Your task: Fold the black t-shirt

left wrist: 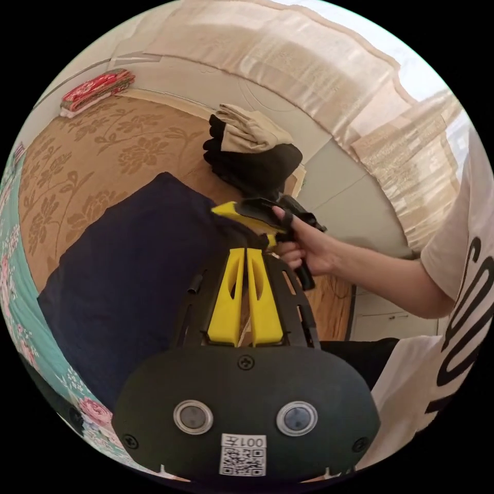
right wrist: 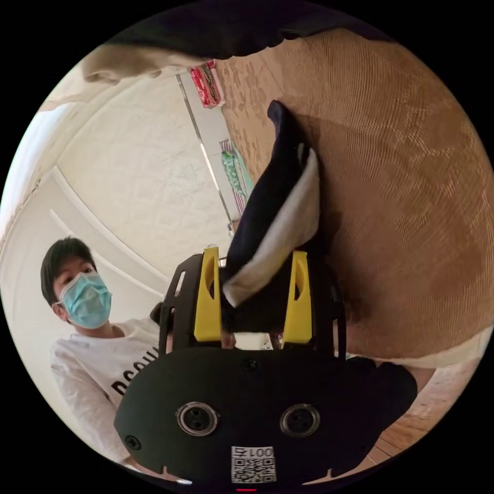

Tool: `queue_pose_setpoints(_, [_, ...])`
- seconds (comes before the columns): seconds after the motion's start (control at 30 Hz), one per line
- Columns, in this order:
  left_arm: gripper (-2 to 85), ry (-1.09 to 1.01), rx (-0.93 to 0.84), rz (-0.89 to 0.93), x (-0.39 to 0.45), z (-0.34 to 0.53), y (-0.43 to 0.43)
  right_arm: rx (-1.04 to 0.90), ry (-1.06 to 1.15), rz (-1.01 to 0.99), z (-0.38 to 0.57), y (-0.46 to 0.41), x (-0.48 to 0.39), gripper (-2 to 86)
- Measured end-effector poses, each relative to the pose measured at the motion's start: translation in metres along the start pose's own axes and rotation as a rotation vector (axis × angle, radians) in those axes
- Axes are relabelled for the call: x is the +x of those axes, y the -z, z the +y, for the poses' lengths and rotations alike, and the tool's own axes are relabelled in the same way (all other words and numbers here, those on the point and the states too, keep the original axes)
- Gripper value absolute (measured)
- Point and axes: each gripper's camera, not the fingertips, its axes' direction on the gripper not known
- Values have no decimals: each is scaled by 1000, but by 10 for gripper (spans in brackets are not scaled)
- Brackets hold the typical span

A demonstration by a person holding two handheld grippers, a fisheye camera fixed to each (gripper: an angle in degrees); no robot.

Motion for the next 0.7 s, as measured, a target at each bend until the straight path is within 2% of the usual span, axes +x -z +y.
queue_pose_setpoints(0.13, [-9, -39, -17, -9, 2, 13, 15, -87, -62, 65, -32, -24, 6, 88])
queue_pose_setpoints(0.23, [-9, 39, 19, 47, -13, 25, 38, -87, -42, 92, -29, -37, -8, 43])
queue_pose_setpoints(0.3, [-9, 98, 52, 106, -28, 35, 56, -78, -40, 169, -23, -49, -24, 29])
queue_pose_setpoints(0.4, [-9, 182, 151, 188, -55, 63, 98, -189, 101, 419, -18, -104, -69, 18])
queue_pose_setpoints(0.5, [-9, 330, 312, 241, -93, 106, 153, -404, 350, 673, -7, -212, -114, 20])
queue_pose_setpoints(0.57, [-9, 445, 405, 268, -121, 140, 187, -596, 580, 829, 24, -321, -128, 33])
queue_pose_setpoints(0.63, [-9, 631, 499, 310, -159, 198, 219, -711, 731, 916, 58, -400, -114, 54])
queue_pose_setpoints(0.7, [-9, 754, 496, 296, -187, 245, 233, -806, 825, 973, 89, -468, -74, 82])
